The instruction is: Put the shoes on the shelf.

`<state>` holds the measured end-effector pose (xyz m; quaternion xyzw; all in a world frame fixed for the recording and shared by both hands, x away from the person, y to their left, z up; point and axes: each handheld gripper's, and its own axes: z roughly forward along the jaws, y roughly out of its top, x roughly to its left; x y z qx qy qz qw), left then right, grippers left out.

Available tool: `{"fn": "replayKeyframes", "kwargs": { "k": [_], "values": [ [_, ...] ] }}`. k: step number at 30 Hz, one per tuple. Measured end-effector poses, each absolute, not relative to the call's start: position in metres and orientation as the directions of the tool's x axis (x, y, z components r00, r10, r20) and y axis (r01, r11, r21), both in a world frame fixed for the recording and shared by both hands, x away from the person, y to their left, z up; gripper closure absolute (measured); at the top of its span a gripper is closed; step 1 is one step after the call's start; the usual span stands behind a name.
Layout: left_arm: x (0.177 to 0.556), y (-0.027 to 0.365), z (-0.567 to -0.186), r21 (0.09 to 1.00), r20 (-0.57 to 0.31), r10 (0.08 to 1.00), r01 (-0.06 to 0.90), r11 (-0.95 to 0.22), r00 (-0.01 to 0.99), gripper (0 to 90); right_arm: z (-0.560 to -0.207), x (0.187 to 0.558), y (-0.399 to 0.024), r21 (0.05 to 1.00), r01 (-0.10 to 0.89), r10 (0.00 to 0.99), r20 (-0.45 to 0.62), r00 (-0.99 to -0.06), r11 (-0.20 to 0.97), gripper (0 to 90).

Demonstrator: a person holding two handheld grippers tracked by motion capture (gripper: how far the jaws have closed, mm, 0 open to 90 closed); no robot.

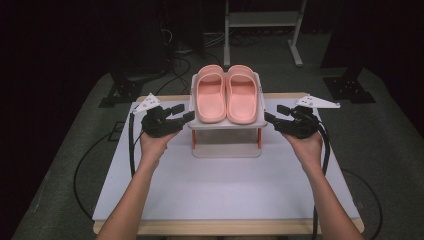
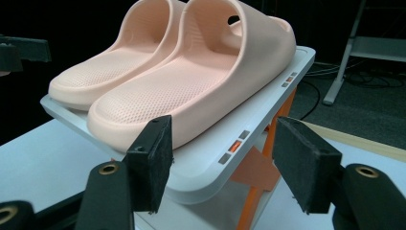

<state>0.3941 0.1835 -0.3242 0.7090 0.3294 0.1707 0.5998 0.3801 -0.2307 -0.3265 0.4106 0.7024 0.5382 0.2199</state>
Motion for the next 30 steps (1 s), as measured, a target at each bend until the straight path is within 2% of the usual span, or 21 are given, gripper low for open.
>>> {"fn": "replayKeyframes", "kwargs": {
  "k": [30],
  "values": [
    [0.346, 0.2, -0.355, 0.967, -0.138, 0.653, 0.242, -0.072, 0.744, 38.2, -0.367, 0.346, -0.256, 0.922, 0.376, 0.817, 0.15, -0.557, 0.087, 34.0]
  ]
}}
